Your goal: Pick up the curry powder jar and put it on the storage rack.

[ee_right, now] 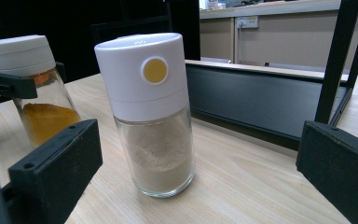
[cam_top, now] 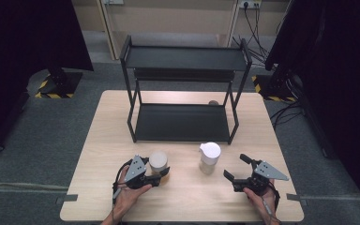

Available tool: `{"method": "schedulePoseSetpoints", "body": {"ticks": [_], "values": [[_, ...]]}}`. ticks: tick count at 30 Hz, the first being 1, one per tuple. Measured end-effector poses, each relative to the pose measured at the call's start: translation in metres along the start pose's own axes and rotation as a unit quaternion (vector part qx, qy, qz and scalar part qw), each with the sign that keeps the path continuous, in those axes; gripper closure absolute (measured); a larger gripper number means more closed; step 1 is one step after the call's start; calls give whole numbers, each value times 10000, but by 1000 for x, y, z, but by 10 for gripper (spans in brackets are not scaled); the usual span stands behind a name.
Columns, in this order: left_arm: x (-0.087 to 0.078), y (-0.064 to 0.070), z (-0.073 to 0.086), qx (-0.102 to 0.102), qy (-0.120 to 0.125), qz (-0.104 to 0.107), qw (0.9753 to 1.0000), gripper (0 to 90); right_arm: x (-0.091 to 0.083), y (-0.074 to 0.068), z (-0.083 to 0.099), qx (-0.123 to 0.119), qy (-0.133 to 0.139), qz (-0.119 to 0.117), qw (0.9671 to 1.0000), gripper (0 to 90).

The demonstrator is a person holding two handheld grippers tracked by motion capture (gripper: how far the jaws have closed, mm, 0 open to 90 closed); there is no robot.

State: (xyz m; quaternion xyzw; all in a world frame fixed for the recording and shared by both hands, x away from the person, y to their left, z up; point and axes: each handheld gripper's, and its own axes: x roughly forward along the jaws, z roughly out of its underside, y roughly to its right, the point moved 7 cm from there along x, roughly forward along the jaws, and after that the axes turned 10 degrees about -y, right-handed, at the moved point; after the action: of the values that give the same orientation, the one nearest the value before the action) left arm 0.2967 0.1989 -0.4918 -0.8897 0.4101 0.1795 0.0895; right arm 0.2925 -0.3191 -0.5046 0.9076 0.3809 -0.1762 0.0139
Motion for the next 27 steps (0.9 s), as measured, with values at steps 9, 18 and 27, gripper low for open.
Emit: {"method": "schedulePoseSetpoints", "body": {"ticks": [9,18,27], "values": [[-3,3,-9,-4,-9,60,10000,356,-1,0,0,-2,18,2,10000,6],[-7,2,-21,-79,46,50,9999,355,-1,0,0,-17,17,-3,10000,6],[-12,-2,-34,-90,44,34,9999,355,-1,-1,0,-32,8,-16,10000,6]]}}
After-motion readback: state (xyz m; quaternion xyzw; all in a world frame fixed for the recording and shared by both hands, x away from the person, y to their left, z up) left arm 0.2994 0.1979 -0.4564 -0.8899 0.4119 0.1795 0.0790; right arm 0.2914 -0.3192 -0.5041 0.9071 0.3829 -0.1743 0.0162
